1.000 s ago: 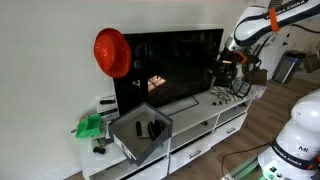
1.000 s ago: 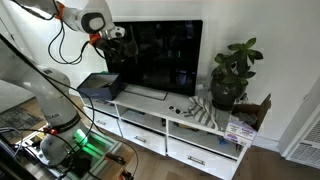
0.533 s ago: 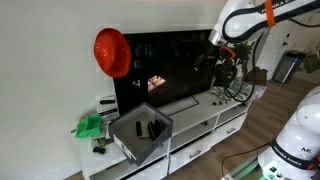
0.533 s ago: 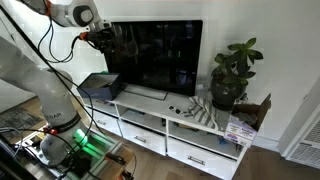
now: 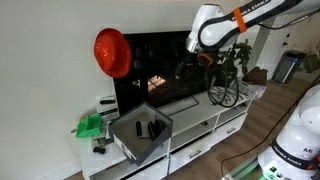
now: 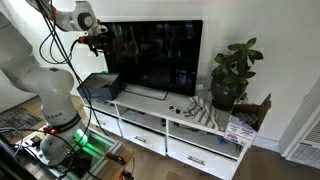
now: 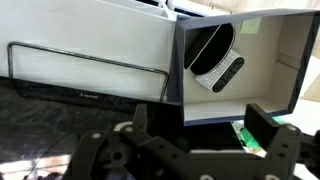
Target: Place the blue box on the middle of the stand
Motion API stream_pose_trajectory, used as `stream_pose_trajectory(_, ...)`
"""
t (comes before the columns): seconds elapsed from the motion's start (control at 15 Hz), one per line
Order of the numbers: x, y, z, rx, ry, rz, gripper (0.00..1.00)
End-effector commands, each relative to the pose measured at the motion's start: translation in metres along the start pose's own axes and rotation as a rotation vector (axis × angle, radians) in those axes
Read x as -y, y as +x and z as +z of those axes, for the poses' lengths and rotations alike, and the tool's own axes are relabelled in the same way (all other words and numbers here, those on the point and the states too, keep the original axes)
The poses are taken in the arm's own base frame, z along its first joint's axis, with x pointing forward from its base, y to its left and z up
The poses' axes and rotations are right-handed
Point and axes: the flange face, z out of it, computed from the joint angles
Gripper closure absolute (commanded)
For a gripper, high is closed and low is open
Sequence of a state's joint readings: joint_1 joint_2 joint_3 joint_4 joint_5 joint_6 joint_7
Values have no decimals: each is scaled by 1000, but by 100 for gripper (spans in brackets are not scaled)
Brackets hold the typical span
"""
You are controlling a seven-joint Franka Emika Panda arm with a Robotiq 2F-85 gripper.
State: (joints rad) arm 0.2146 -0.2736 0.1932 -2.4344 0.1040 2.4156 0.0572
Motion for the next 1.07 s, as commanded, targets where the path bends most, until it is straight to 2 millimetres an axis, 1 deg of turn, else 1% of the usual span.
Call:
stream_pose_trajectory(0.0, 20, 34, 44, 55, 2, -27, 0)
stream_pose_trajectory(0.13, 29, 44, 63, 81, 2, -66, 0)
stream_pose_trajectory(0.2, 20, 27, 48, 65, 2, -45, 0)
stream_pose_trajectory(0.27, 24, 32, 58, 80, 6, -54, 0)
stream_pose_trajectory(0.4, 26, 39, 68, 91, 12, -58, 0)
stream_pose_trajectory(0.6, 27, 43, 68, 87, 13, -58, 0)
stream_pose_trajectory(0.73, 29, 54, 83, 131, 12, -74, 0)
stream_pose_trajectory(1.0, 47, 66, 124, 185, 18, -108, 0)
